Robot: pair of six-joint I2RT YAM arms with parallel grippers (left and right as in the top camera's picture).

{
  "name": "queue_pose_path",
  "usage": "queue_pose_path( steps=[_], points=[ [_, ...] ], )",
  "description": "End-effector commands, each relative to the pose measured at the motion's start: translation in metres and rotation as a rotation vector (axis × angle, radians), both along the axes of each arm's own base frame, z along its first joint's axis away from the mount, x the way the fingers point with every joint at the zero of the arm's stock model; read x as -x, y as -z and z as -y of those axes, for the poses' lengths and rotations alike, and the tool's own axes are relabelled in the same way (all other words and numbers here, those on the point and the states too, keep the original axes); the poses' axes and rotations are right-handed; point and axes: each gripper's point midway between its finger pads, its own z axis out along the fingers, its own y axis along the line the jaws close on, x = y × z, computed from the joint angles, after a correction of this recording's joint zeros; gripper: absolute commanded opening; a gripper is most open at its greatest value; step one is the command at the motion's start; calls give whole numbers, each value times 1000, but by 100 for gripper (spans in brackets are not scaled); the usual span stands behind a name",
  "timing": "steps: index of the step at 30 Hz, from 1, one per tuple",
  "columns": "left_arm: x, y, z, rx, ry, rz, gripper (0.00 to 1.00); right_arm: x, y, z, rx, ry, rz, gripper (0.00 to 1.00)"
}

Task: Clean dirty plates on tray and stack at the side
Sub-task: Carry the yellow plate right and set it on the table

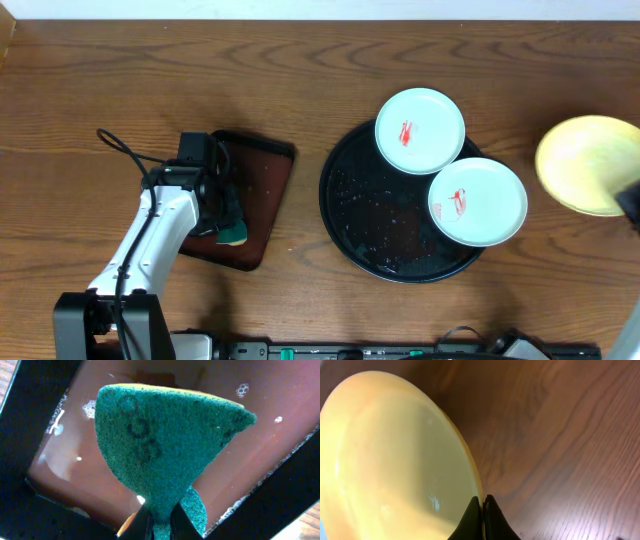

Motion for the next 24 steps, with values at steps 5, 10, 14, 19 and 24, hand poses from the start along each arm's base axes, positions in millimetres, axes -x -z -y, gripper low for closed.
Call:
queue_pose_path(
  steps=[5, 10, 14, 19, 24],
  points=[
    [0, 1, -3, -13, 0, -6, 9, -5, 54, 40, -142, 105, -43, 1],
    [0, 1, -3, -13, 0, -6, 9, 1, 99, 48, -189, 113, -176, 1],
    [0, 1, -3, -13, 0, -6, 9, -1, 125, 39, -225, 28, -259, 1],
    [0, 1, -3, -13, 0, -6, 9, -6, 135, 38, -207, -23, -300, 20],
    [-1, 1, -3, -12, 0, -2, 9, -52, 106, 5, -261, -246, -71, 54]
  ],
)
